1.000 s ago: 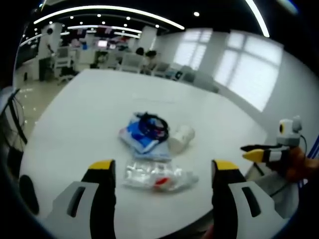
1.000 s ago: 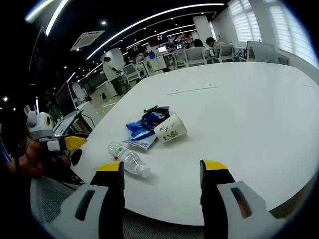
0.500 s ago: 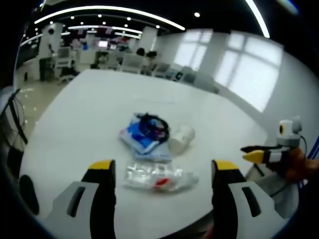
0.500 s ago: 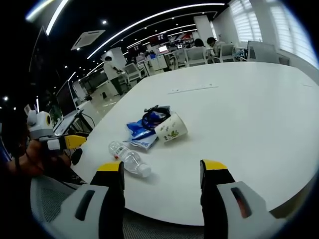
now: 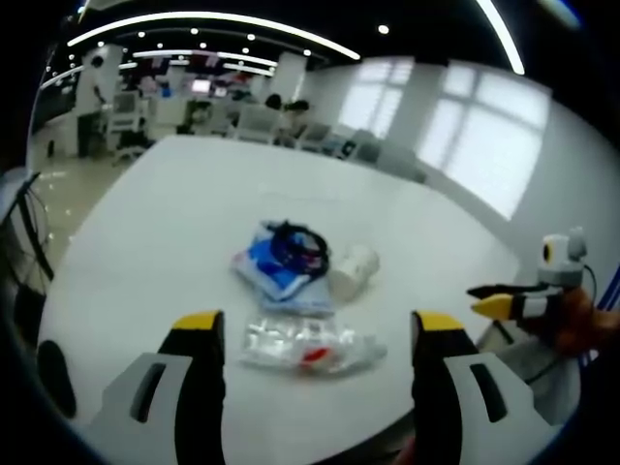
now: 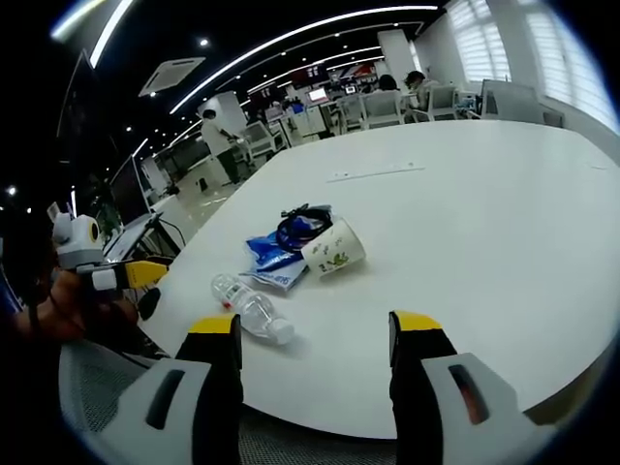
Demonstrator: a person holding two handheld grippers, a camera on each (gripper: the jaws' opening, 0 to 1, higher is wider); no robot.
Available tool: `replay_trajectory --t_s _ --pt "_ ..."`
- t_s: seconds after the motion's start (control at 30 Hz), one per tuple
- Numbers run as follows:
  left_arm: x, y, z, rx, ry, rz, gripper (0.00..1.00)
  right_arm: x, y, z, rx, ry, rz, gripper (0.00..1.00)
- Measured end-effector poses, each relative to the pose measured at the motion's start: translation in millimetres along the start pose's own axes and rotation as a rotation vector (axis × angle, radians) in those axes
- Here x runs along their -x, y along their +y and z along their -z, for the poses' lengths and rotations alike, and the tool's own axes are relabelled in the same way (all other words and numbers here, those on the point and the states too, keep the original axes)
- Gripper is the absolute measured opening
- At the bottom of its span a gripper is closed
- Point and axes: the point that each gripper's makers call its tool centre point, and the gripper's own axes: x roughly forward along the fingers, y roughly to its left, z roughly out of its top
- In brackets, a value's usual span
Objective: Arrange the tabletop items into an orderly group along one side of the table until the central work area is clear of visible clutter.
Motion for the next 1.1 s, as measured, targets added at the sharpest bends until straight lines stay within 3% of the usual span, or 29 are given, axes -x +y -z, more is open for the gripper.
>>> replay_trajectory --t_s 0.67,0.93,1.1 --pt "-7.9 -13.0 5.8 -0.068 0.049 0.047 0.74 -0.4 -1.4 -1.2 0.006 -0.001 0.008 0.62" --pt "-23.7 -24.3 14.0 -0.283 0.152 0.123 0.76 -0.2 -2.1 0.1 0.009 0.004 0.01 0.62" --pt "-38.3 -29.0 19.1 -0.467 0.235 0.19 0.75 -0.2 -2.7 -0.8 0.009 0.001 0.013 0.62"
